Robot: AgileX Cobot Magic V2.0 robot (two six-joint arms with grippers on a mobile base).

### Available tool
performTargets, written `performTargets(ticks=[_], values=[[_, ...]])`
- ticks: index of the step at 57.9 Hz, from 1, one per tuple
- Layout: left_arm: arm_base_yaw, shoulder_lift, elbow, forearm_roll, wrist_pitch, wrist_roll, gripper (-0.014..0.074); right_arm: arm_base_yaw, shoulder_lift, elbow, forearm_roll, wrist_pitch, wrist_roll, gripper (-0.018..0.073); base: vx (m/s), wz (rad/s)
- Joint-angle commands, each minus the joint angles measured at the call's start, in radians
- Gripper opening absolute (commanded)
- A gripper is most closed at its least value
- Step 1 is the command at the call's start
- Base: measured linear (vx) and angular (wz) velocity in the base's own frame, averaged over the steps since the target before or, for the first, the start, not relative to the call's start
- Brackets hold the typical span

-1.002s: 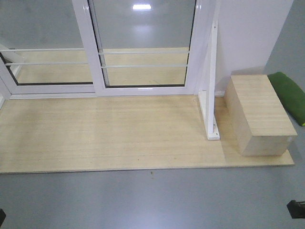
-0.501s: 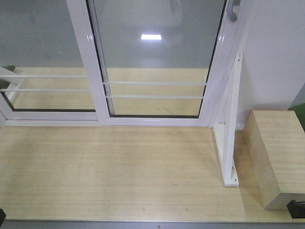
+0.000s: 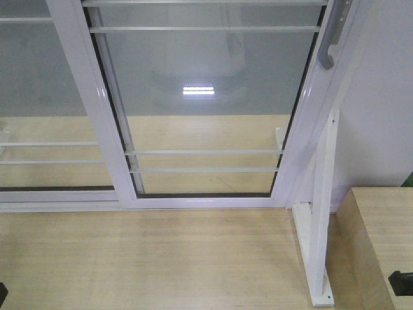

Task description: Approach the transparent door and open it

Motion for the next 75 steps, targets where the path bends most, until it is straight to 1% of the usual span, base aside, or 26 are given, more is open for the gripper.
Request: performTargets(ticks=[1,32,57,75], values=[[-0.003,-0.013,0.03,-0.008,-0.076,-0.001,0.0004,-0.003,-0.014,0.013,-0.003,-0.082,-0.003,0.0,0.36,-0.06],[-0.003,-0.013,0.03,-0.008,-0.076,-0.001,0.0004,-0.003,-0.014,0.013,-0.003,-0.082,-0.003,0.0,0.24,-0.02],[-0.004,-0.008,0.03,-0.008,-0.08,-0.001,0.0004,-0.003,0.002,0.013,-0.003,-0.091,-0.003,0.0,0.09,0.01],[0.0,-0.002,0.03,-0.009,-0.07,-0.001,0.0004,0.002,0.016,0.013,-0.003,-0.07,-0.003,0.0,-0.01,-0.01]])
